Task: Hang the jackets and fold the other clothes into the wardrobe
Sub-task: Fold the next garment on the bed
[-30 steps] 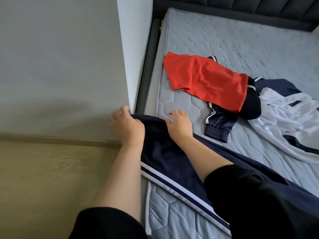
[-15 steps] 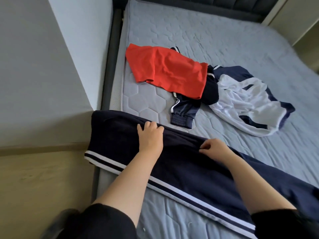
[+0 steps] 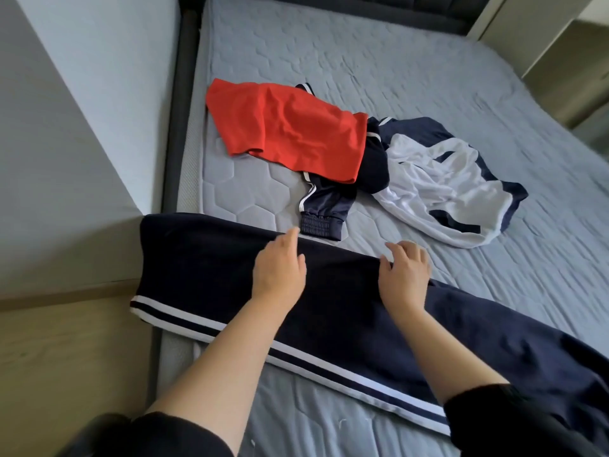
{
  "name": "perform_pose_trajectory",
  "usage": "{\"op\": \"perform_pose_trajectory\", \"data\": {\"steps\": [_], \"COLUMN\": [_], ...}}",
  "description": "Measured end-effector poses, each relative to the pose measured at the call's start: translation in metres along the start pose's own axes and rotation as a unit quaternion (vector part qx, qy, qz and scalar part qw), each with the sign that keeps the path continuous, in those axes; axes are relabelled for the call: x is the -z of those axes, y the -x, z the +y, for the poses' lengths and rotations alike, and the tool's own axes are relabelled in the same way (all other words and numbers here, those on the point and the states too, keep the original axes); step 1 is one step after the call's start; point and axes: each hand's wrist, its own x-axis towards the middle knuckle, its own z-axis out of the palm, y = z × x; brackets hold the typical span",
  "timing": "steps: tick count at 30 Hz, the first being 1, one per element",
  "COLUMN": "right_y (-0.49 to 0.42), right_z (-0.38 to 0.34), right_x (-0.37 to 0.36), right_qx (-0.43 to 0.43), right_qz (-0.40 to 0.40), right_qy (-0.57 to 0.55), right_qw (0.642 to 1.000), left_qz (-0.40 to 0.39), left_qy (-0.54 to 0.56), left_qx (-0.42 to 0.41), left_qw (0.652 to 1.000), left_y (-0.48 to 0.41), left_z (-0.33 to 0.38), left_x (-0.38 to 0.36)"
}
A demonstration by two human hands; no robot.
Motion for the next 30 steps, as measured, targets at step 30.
{"op": "perform_pose_trajectory", "data": {"steps": [30], "right_y": [0.089], "right_z": [-0.035], "right_x": [-0.077], "right_qx": [-0.007], "right_qz": [-0.165], "right_qy": [0.141], "right_qw": [0.976], "left_qz": [-0.101], "left_qy": [-0.232], "left_qx": [0.081], "left_qw": [0.964], "left_y": [0.031], "left_z": [-0.099], "left_x": [0.003]}}
